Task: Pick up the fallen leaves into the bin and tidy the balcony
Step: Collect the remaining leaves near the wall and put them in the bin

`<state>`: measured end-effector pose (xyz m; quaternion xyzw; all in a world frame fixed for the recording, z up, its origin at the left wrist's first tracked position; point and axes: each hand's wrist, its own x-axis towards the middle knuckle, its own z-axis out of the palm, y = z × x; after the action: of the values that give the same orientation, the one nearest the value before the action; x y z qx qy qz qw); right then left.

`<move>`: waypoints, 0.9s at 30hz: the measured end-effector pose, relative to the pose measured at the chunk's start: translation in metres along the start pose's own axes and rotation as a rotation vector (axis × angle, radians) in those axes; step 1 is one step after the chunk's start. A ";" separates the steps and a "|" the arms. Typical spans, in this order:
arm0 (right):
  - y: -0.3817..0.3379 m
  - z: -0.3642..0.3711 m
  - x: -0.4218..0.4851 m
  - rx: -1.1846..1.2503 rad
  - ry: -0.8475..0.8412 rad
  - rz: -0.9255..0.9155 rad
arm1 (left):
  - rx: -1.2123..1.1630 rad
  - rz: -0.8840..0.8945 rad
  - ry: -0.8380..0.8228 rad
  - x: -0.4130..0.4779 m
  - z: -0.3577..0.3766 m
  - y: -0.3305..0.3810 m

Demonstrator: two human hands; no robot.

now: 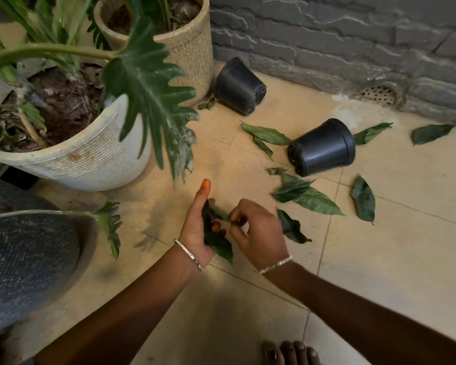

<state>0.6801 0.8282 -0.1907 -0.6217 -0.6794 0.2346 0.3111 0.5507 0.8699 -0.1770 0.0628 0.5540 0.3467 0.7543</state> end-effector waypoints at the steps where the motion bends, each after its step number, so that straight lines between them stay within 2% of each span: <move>1: 0.000 -0.002 -0.013 -0.029 -0.007 -0.040 | 0.046 -0.024 0.004 -0.001 0.008 -0.002; 4: 0.010 -0.014 -0.045 -0.044 -0.017 -0.122 | 0.179 -0.069 0.081 0.002 0.034 -0.015; 6: 0.021 -0.026 -0.059 0.001 -0.030 -0.124 | 0.153 -0.050 0.184 0.008 0.042 -0.022; 8: 0.038 -0.041 -0.069 0.009 0.035 -0.042 | 0.083 -0.053 0.218 0.014 0.049 -0.024; 11: 0.071 -0.058 -0.071 -0.133 0.164 0.182 | 0.042 -0.064 0.192 0.016 0.057 -0.029; 14: 0.095 -0.060 -0.063 -0.180 0.099 0.330 | 0.081 -0.080 0.178 0.015 0.062 -0.034; 17: 0.097 -0.052 -0.054 -0.165 0.011 0.330 | 0.124 -0.051 0.182 0.018 0.062 -0.036; 20: 0.093 -0.046 -0.048 -0.190 0.047 0.330 | 0.214 -0.031 0.208 0.022 0.055 -0.038; 24: 0.090 -0.038 -0.054 -0.183 -0.041 0.208 | 0.241 -0.042 0.230 0.023 0.042 -0.034; 27: 0.088 -0.029 -0.058 -0.294 -0.089 0.107 | 0.232 -0.060 0.248 0.024 0.031 -0.027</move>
<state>0.7640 0.7786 -0.2400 -0.6850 -0.6854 0.1761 0.1732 0.5940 0.8725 -0.1971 0.0896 0.6809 0.2630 0.6777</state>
